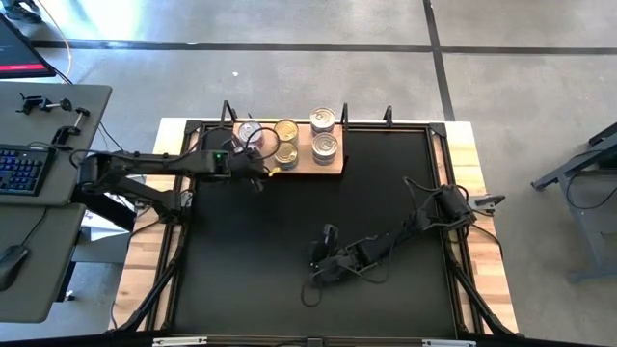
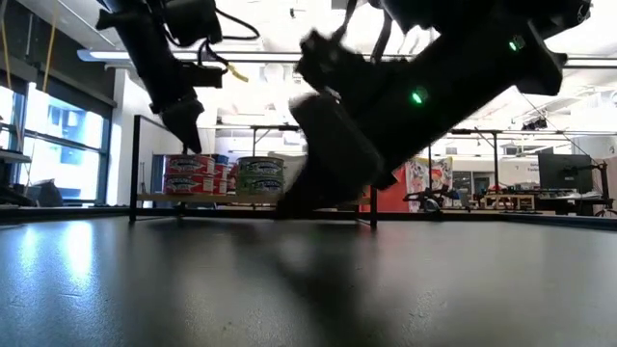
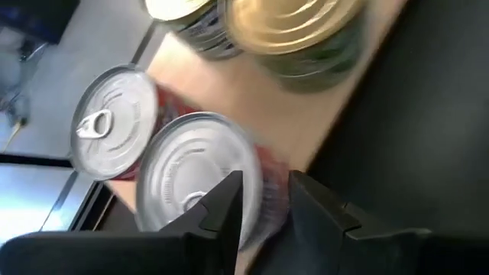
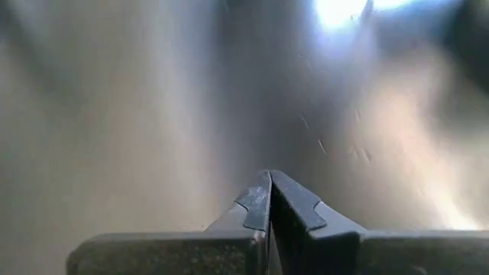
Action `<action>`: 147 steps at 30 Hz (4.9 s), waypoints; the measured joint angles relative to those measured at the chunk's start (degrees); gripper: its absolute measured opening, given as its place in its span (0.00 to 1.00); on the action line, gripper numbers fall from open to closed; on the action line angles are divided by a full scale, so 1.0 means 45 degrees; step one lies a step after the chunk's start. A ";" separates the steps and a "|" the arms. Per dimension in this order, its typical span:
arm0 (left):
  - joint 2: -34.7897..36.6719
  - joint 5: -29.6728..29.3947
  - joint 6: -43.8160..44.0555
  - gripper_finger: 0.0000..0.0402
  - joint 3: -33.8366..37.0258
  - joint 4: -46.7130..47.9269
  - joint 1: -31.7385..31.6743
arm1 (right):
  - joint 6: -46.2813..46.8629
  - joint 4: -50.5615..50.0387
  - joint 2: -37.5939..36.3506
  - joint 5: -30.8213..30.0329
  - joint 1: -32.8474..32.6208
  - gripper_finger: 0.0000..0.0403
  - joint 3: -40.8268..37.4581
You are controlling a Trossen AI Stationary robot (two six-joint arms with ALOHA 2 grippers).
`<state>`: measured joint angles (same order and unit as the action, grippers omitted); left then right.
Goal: Stack canned seafood by type on shelf
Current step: Return to Home Position
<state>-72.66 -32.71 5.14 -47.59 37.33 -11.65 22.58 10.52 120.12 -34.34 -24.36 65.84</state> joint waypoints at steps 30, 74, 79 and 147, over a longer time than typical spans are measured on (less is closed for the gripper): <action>0.9581 0.1319 0.1514 0.19 0.5466 -0.3986 0.5438 | 0.1279 0.1739 -1.5647 0.5168 0.0124 0.00 -1.1856; 1.6072 0.4294 -0.0188 0.19 1.0438 -0.9141 0.5213 | -0.1892 -0.1798 -2.6633 1.0620 0.5503 0.00 -1.4479; 1.6052 0.5664 -0.0205 0.16 1.0438 -0.9015 0.4712 | -0.2038 -0.1789 -2.6633 1.0646 0.5503 0.00 -1.4479; 1.5984 0.5805 -0.0853 0.13 1.0428 -0.8621 0.4486 | -0.3452 -0.2108 -2.6599 0.8056 0.5498 0.00 -1.4508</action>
<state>-0.73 -6.59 1.30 -0.67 -1.47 8.54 7.05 1.04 0.43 1.91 0.38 0.56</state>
